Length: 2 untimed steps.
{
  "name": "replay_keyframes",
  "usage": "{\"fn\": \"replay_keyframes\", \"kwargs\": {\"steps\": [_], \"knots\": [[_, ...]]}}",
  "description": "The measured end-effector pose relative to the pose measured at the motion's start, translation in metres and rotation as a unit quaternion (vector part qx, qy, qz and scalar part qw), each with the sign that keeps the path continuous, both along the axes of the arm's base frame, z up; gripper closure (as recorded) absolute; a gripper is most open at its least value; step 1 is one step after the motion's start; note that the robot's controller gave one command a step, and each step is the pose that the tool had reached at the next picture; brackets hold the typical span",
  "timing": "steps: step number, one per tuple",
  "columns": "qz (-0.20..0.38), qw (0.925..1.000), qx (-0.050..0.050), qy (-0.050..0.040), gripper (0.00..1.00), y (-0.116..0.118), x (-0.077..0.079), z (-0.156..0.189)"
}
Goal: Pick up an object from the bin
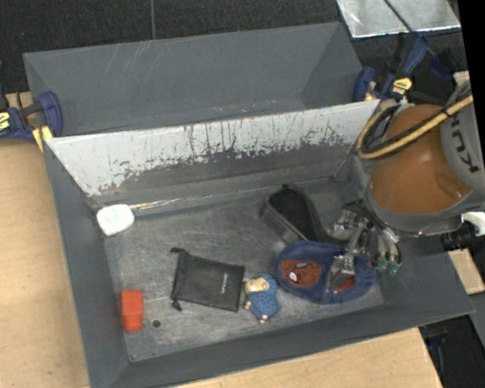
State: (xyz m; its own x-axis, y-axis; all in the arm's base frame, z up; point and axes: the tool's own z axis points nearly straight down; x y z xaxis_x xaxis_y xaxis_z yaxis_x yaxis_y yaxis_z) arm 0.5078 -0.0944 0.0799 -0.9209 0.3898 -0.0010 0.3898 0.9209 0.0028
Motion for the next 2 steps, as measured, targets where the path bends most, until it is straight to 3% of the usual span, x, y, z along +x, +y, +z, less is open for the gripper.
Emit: {"fn": "replay_keyframes", "kwargs": {"steps": [1, 2], "knots": [[0.002, 1.0000, -0.001, -0.0006, 1.00, 0.000, 0.000, 0.012], [0.004, 1.0000, -0.001, 0.0011, 1.00, -0.001, -0.001, 0.060]]}}
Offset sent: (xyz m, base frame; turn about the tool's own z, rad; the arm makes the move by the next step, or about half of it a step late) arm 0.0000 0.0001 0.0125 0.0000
